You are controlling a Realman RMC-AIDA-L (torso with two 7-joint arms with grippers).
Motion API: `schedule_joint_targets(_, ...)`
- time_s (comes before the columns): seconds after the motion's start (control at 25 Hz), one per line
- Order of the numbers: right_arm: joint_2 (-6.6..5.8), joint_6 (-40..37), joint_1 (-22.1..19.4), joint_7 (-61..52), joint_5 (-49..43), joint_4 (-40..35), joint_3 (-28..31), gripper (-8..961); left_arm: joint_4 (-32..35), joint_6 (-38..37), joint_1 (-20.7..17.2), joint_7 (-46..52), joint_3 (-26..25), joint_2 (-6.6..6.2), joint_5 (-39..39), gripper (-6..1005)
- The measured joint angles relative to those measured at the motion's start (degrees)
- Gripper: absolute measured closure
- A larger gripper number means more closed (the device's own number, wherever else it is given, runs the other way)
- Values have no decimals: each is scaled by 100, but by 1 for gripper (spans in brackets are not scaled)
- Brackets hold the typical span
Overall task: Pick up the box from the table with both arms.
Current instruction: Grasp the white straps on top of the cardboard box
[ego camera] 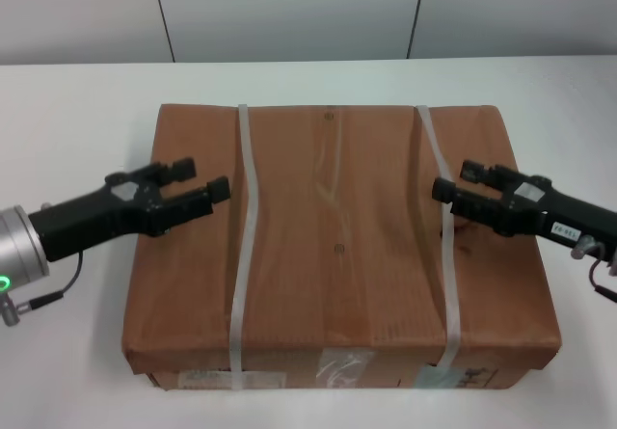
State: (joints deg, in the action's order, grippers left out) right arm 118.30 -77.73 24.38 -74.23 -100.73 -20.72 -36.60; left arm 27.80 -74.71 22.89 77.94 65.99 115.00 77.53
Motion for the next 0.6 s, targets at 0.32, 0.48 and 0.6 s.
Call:
schedule_joint_targets(0.32,23,685,192,-342,-3,543,-32,173,-425,533,191,203,48,33,240,211)
schedule_joint_targets(0.48,35,846,291,-377,-3,656,-29,175,-525,737,319,238,63,103,362,211)
schedule_joint_targets(0.6,41,1038,523,-387,-7,910,-65,177,-631,815,457,367,71,124,476,211)
